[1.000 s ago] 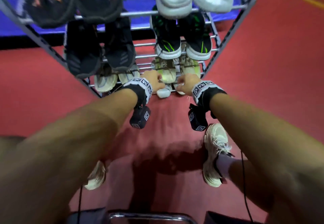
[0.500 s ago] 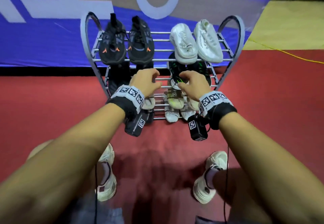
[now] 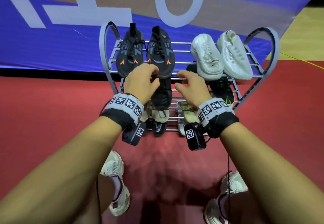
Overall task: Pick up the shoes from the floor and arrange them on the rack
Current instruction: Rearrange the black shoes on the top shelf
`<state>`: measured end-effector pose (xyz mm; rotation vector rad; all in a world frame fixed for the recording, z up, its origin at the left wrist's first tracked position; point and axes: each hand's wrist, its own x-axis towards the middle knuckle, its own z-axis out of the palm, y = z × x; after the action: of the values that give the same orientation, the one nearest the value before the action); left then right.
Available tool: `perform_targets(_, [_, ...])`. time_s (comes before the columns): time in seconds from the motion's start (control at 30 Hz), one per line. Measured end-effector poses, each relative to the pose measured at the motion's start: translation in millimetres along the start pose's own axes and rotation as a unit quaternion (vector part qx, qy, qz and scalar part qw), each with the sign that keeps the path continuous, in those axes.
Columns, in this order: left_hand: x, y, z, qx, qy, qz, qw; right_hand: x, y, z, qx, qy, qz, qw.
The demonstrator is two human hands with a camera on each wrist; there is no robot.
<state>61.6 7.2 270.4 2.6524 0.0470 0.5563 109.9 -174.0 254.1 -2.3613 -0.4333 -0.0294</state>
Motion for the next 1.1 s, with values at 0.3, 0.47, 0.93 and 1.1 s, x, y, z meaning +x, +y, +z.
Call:
perform_targets(0.3, [19, -18, 11, 0.079, -0.042, 0.011, 0.996, 27, -13, 16, 0.258, -0.039, 0.174, 0.949])
perform_targets(0.47, [23, -16, 15, 0.027, -0.073, 0.011, 0.997, 45, -20, 29, 0.464, -0.049, 0.257, 0.846])
perform_targets(0.93, [27, -7, -2, -0.054, -0.015, 0.106, 0.993, 24, -25, 1, 0.576, 0.015, 0.250, 0.778])
perform_targets(1.1, [28, 0, -13, 0.008, 0.060, 0.154, 0.986, 1, -16, -27, 0.453, 0.009, 0.139, 0.881])
